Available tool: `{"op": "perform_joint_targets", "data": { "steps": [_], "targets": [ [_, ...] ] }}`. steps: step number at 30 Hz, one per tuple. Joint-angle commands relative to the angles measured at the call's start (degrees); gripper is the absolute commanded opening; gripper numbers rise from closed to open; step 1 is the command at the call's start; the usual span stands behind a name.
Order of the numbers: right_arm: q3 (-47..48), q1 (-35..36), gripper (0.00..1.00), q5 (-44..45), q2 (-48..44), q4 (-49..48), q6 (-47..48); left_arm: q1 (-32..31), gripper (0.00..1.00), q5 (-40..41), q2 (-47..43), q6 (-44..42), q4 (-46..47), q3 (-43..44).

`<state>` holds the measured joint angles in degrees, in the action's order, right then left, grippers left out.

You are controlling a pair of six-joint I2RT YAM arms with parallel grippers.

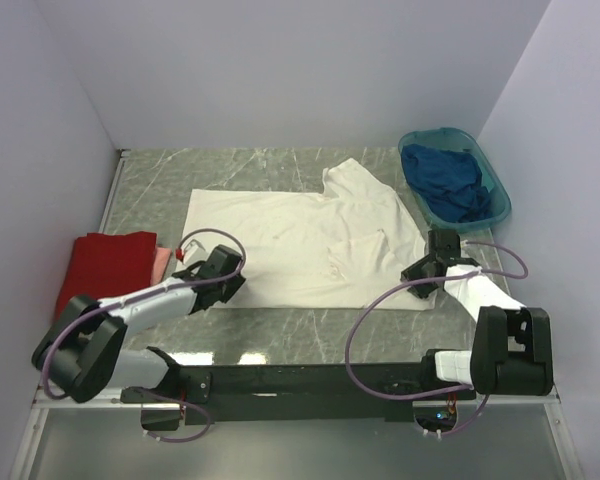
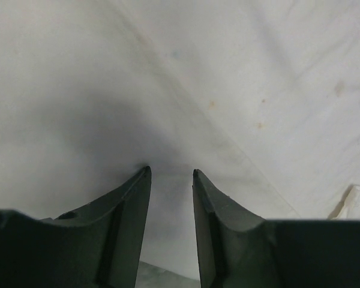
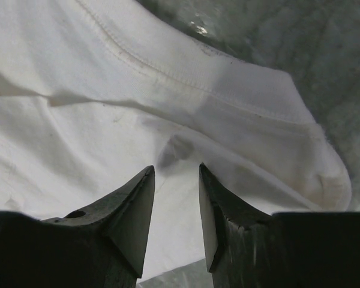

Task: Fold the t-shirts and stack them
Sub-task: Fold the tshirt

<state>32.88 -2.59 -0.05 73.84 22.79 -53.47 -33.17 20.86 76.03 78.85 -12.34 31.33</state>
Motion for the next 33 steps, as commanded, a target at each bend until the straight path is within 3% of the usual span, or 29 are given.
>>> {"op": "perform_joint_targets", "data": {
  "steps": [1, 5, 12, 15, 17, 21, 25, 33],
  "targets": [
    [-3.2, -1.3, 0.43, 5.0, 0.0, 11.7, 3.1, -0.2, 0.43, 0.3, -4.2, 2.8, -13.0, -5.7],
    [-0.4, -1.3, 0.43, 6.4, -1.8, 13.8, 3.5, -0.2, 0.43, -0.1, -8.0, 1.5, -13.3, -6.0],
    [7.1, -1.2, 0.44, 6.6, -7.7, 17.4, 6.3, -0.1, 0.46, 3.6, -12.9, -1.9, -18.9, 0.9],
    [10.2, -1.1, 0.44, 4.8, -9.0, 16.0, 7.9, 1.9, 0.48, 3.9, -14.9, -6.0, -18.2, 4.3],
    [12.7, -0.6, 0.43, 0.4, -8.7, 12.8, 9.0, 6.4, 0.49, 1.2, -14.3, -10.6, -14.2, 7.1],
    [18.4, 2.3, 0.43, -3.9, -4.4, 6.0, 10.1, 14.7, 0.49, -4.3, -6.1, -16.7, -8.2, 14.4],
    [24.2, 5.0, 0.43, -10.7, 3.5, -2.1, 14.2, 17.3, 0.50, -4.1, 5.5, -20.7, -8.1, 28.8],
    [41.1, 9.9, 0.39, -11.5, 21.7, -4.6, 20.0, 23.1, 0.40, 1.7, 30.4, -24.6, -16.4, 53.7]
  ]
}}
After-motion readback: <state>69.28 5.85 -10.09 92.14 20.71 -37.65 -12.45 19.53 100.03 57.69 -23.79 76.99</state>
